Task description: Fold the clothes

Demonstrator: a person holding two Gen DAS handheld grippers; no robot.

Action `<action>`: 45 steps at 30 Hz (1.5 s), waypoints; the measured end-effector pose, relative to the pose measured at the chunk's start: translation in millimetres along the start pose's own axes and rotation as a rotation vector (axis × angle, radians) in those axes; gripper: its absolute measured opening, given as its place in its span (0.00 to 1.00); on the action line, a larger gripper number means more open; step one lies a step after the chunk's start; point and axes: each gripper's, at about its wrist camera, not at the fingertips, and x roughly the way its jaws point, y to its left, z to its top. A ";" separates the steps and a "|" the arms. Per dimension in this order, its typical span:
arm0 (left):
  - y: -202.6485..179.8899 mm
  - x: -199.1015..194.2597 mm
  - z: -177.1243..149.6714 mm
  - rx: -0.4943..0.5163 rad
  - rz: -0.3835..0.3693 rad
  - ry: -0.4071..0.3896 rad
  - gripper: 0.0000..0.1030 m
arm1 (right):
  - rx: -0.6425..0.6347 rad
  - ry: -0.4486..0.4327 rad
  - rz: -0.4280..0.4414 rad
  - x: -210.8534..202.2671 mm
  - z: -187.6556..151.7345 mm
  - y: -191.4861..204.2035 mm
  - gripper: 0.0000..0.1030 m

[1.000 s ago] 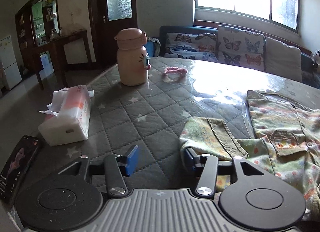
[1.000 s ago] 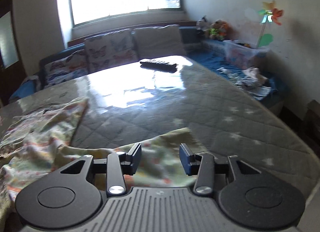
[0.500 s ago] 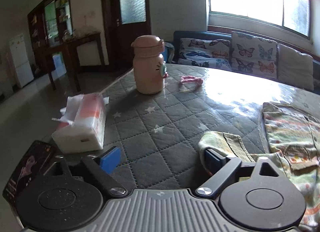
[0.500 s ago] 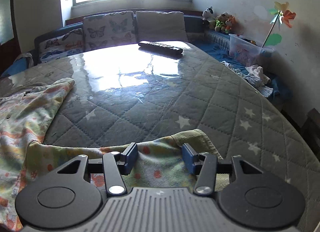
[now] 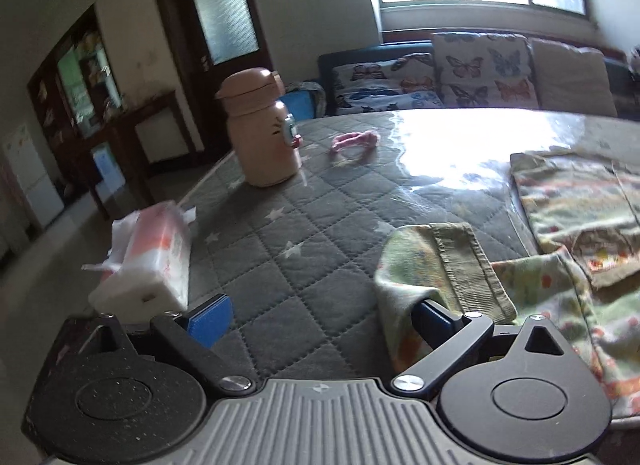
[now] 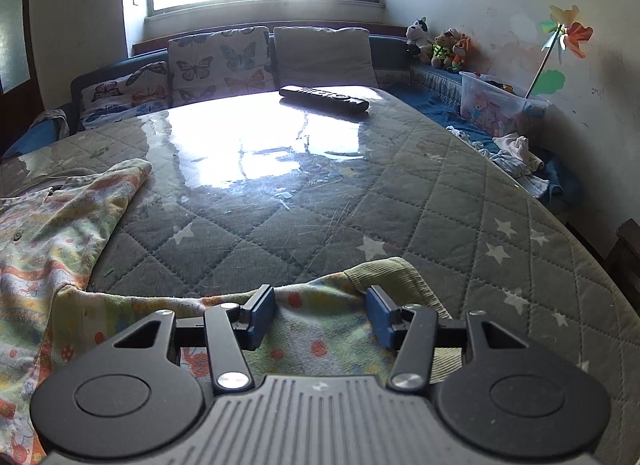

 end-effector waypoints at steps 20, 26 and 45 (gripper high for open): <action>86.7 24.6 -7.2 -0.474 0.084 0.099 0.95 | -0.002 -0.002 0.001 -0.3 0.3 0.0 0.51; 78.6 22.1 -4.6 -0.393 0.112 0.077 0.95 | 0.000 -0.002 -0.001 -0.5 0.0 0.7 0.52; -45.1 8.4 -1.9 0.066 -0.046 -0.015 0.99 | -0.151 -0.052 0.256 -51.8 1.1 72.6 0.70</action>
